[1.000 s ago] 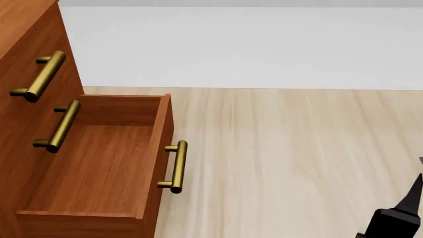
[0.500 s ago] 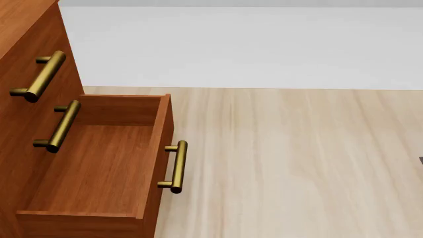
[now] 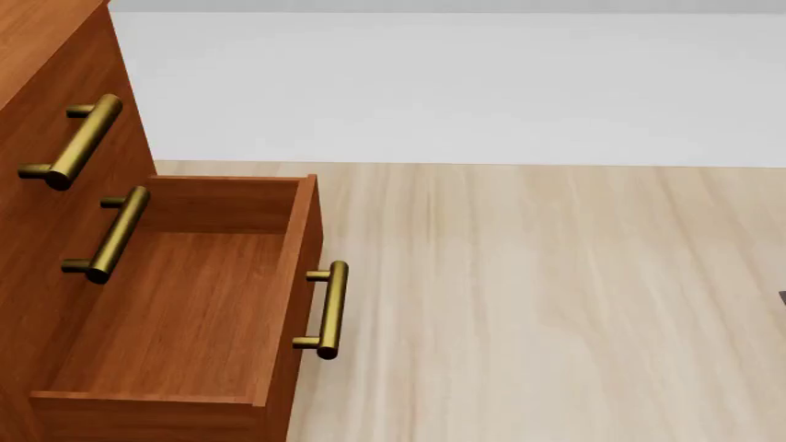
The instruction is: Put the wine bottle in the bottom drawer of the cabinet.
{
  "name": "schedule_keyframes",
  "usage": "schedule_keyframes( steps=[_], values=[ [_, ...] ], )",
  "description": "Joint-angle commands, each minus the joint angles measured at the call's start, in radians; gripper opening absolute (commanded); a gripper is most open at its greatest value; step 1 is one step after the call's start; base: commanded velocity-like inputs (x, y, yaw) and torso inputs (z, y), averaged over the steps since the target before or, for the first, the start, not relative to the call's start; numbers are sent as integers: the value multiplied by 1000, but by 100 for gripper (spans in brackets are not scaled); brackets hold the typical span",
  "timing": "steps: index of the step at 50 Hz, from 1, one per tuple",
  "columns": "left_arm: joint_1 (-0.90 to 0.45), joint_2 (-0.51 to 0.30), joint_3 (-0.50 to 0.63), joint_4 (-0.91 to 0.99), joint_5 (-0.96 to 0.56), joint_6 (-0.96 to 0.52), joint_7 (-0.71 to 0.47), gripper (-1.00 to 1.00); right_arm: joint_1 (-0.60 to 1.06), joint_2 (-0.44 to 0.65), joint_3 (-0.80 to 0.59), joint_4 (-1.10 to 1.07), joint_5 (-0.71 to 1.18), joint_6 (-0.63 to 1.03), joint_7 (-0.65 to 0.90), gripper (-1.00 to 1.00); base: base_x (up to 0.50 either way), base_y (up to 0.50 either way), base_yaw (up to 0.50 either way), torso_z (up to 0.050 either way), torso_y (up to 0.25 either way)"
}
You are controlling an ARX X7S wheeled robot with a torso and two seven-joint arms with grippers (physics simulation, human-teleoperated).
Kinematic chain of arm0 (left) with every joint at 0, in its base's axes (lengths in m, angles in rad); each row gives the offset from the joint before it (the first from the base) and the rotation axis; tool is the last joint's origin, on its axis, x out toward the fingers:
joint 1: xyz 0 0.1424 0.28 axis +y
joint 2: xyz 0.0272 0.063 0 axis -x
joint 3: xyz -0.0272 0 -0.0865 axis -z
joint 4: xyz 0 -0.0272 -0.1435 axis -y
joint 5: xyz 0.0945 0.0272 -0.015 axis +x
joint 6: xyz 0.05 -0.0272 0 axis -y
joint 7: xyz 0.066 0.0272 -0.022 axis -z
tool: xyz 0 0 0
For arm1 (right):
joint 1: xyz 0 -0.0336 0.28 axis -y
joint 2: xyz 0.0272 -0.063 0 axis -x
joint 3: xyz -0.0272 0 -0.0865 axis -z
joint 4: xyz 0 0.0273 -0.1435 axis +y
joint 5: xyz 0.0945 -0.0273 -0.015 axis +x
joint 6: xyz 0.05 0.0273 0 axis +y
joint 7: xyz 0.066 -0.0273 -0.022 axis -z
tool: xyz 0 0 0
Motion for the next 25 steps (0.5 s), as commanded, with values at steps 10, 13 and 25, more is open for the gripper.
schedule_keyframes(
  steps=[10,13,25],
  values=[
    [-3,5,-6,2,-4,-1,3,100,-22,17,-161,85,-351,-94,-200,100,0,0,0,0,0],
    [-4,6,-6,-2,-4,3,4,100,-24,22,-181,100,-372,-107,-208,100,0,0,0,0,0],
    [-7,-1,5,1,14,-19,-4,100,-25,38,-214,129,-398,-129,-211,100,0,0,0,0,-40]
  ],
)
